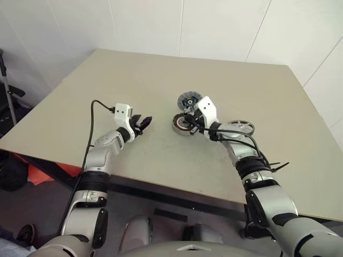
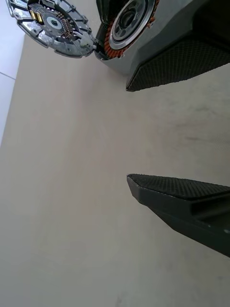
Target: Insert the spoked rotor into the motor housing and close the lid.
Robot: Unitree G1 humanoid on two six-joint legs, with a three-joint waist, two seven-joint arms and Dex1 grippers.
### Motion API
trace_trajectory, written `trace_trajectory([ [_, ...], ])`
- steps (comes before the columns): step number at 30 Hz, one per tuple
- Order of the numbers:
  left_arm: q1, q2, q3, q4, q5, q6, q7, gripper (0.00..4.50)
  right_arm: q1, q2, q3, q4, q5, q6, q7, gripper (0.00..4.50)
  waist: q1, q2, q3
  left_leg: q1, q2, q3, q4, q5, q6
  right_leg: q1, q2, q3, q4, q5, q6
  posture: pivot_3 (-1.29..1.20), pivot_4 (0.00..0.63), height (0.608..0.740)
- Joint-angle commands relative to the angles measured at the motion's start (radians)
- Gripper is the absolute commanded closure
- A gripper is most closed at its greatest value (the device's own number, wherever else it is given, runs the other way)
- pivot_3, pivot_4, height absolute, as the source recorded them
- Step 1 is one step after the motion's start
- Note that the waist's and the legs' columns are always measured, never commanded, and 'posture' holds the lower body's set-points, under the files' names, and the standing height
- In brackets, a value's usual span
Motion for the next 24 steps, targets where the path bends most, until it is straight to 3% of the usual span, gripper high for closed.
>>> trace_trajectory([
  [1, -0.004, 0.001, -0.001, -0.037, -0.008, -0.004, -0.003, 1.59, -0.053, 0.0, -0.022, -0.036, 0.023, -0.003, 0.003, 4.47, 0.0, 0.0, 0.0, 0.0, 0.0, 0.0, 0.0, 0.0, 0.0, 0.0, 0.0, 0.0, 0.0, 0.0, 0.0, 0.0, 0.0, 0.74],
  [14, 0.008, 0.008, 0.009, -0.046, -0.009, -0.007, 0.005, 1.59, -0.11, 0.002, 0.019, 0.145, -0.057, -0.02, -0.035, 4.47, -0.001, 0.0, 0.0, 0.0, 0.0, 0.0, 0.0, 0.0, 0.0, 0.0, 0.0, 0.0, 0.0, 0.0, 0.0, 0.0, 0.0, 0.74],
  [24, -0.001, 0.02, 0.026, -0.026, -0.009, -0.014, 0.009, 1.59, -0.11, -0.068, 0.037, -0.043, -0.085, 0.045, -0.022, 4.47, -0.002, 0.0, 0.0, 0.0, 0.0, 0.0, 0.0, 0.0, 0.0, 0.0, 0.0, 0.0, 0.0, 0.0, 0.0, 0.0, 0.0, 0.74],
])
